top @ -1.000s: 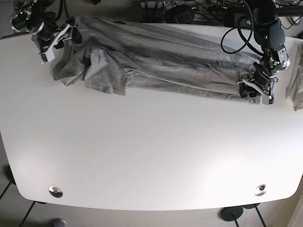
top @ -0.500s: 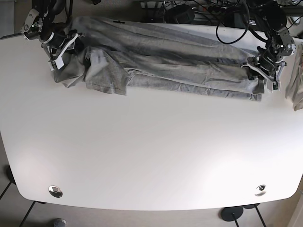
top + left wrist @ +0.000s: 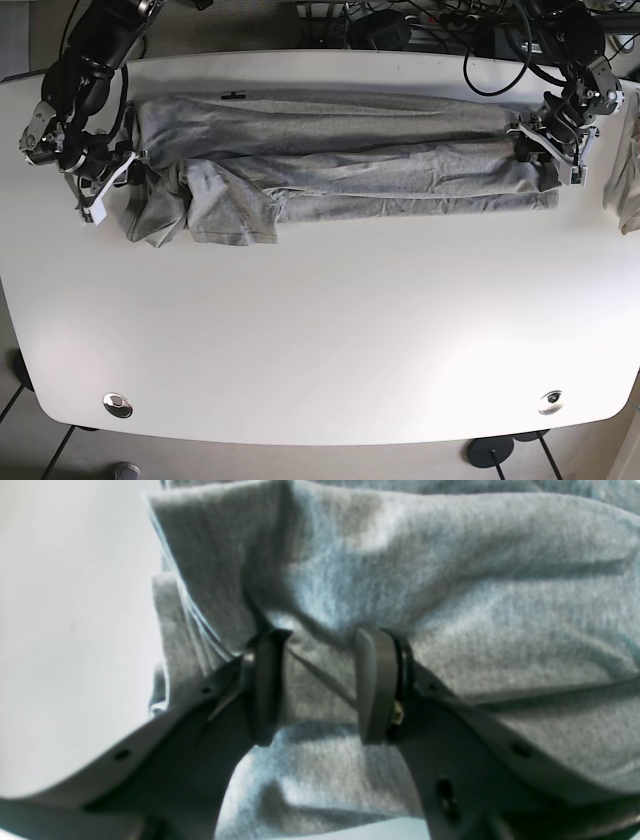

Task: Fold the T-shirt properly
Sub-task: 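Pull the folded grey shirt edge taut with both grippers, then regrasp the shirt end with the right gripper and smooth it flat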

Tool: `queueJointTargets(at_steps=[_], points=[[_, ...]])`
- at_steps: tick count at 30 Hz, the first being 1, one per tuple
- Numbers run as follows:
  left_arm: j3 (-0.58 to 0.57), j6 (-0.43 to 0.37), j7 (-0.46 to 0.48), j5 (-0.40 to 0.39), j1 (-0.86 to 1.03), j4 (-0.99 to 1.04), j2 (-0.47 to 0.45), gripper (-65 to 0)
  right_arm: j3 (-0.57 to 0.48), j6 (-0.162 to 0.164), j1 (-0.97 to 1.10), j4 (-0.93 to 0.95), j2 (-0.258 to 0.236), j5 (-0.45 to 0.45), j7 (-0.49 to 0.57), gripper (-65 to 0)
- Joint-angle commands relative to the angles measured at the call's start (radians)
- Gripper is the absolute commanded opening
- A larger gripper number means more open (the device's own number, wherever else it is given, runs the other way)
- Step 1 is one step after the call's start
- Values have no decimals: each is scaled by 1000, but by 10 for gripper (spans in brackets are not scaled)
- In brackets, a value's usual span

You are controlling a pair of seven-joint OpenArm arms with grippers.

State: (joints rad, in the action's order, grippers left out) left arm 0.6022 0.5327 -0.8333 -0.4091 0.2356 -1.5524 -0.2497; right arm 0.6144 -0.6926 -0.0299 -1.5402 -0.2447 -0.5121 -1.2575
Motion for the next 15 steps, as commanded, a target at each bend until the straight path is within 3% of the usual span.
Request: queueJointTargets(at_steps=[1, 4, 5, 7, 8, 13, 15], points=[[5, 0, 10, -4, -3, -10, -13, -426, 2, -6, -31, -107, -11, -73, -17, -463], [5, 0, 10, -4, -3, -10, -12, -426, -29, -6, -71, -136, 25, -82, -55, -445], [5, 0, 10, -4, -3, -10, -12, -426, -58, -6, -81, -139, 32, -82, -55, -404], [2, 0, 10, -4, -3, -10, -12, -426, -138, -6, -120, -145, 40, -87, -52, -254], [2, 0, 10, -4, -3, -10, -12, -426, -158, -6, -135, -142, 41, -82, -51, -220], [2, 0, 9, -4, -3, -10, -12, -426, -278, -6, -206, -29, 40, -61, 35, -198], [2, 0, 9, -4, -3, -10, -12, -426, -324, 21, -224, 22, 40, -23, 101, -197]])
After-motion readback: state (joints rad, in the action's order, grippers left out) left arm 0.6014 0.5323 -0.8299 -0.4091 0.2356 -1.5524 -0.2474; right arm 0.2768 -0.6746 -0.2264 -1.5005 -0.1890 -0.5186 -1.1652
